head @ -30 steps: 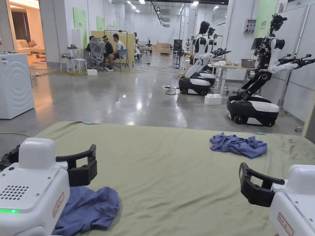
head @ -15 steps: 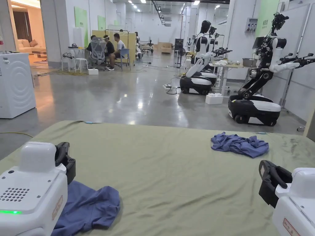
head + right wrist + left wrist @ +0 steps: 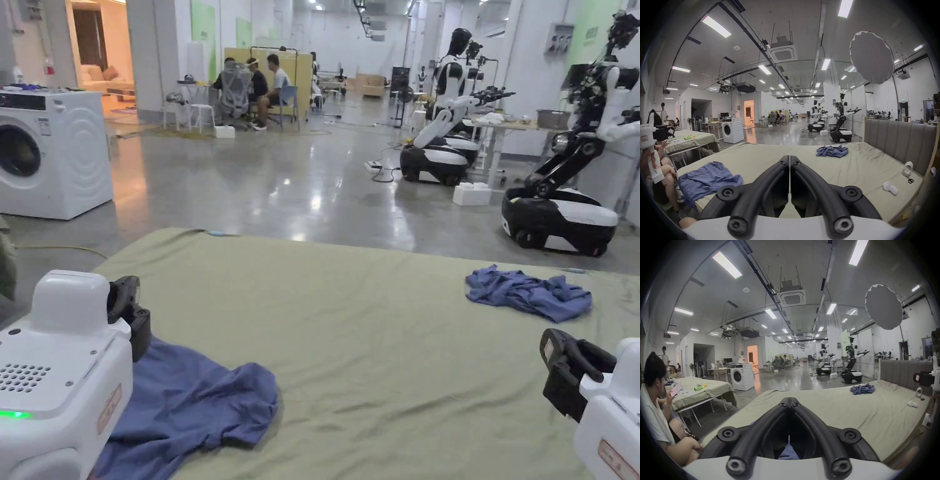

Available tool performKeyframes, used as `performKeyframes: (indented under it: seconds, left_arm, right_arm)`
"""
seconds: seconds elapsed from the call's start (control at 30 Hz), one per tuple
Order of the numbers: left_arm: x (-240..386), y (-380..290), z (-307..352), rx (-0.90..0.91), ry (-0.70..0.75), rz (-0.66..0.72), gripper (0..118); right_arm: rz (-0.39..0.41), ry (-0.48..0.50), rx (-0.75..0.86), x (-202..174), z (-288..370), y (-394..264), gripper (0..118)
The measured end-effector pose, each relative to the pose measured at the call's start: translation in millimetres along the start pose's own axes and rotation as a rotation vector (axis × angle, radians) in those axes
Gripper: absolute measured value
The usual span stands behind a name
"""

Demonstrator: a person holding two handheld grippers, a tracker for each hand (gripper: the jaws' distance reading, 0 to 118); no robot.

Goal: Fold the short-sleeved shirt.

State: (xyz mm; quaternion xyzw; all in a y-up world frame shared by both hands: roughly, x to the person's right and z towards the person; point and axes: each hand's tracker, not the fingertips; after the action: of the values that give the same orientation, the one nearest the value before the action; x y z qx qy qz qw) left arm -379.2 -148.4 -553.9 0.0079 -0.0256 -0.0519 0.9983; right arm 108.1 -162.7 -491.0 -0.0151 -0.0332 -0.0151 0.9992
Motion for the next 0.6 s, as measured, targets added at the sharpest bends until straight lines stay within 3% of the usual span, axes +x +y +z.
performKeyframes:
  seconds: [0.13, 0.37, 0.6]
  left_arm:
    - [-36.6, -5.9, 13.9, -0.04, 0.016, 0.004, 0]
    - [-101.6, -28.1, 53.5, -0.115, 0.227, -0.027, 0]
    - [-130.3, -34.9, 79.5, -0.121, 0.353, 0.02, 0]
  right_arm:
    - [-0.015, 0.112, -0.023, -35.2, -30.5, -7.6, 4]
    - [-0.02, 0.32, -0.053, -113.9, -78.9, -17.2, 4]
    - [-0.026, 0.432, -0.04, -160.9, -97.3, -18.1, 4]
